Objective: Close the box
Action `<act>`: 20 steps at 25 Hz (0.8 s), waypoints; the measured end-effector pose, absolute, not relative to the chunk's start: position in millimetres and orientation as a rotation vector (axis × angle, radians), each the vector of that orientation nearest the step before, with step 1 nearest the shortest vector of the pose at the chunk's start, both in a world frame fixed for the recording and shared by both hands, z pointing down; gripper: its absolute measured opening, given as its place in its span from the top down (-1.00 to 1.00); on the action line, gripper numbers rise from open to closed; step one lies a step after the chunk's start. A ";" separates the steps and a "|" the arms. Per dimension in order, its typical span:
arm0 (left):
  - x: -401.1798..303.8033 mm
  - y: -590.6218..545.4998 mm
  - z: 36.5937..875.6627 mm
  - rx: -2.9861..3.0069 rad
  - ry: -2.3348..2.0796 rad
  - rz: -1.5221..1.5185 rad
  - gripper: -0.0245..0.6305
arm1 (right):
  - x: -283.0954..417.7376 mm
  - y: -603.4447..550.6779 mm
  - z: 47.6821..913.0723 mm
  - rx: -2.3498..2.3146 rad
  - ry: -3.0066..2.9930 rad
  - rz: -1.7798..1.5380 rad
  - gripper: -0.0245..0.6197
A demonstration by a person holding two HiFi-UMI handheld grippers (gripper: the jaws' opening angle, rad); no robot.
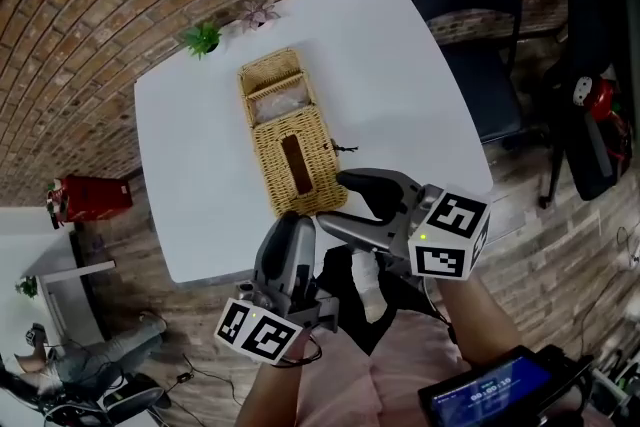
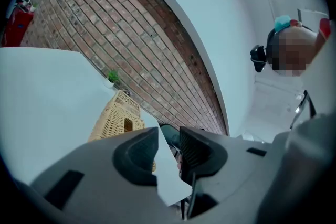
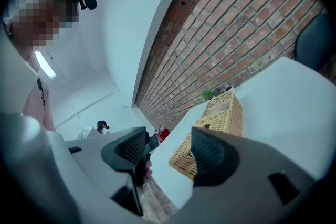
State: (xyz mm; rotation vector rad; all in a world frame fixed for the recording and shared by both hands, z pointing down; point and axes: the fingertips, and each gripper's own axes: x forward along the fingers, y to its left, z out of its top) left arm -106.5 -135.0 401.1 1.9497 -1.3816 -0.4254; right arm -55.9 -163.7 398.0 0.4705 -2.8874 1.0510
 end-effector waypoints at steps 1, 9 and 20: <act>-106.6 -135.0 397.5 1.961 -1.389 -0.422 0.53 | -53.6 -164.2 394.7 0.486 -2.891 1.032 0.07; -112.7 -150.2 320.6 2.175 -1.602 -0.349 0.54 | -27.1 -179.9 328.6 0.766 -2.929 0.576 0.20; -114.9 -165.2 209.8 2.295 -2.035 -0.313 0.84 | 6.8 -191.1 217.4 1.176 -2.876 -0.073 0.86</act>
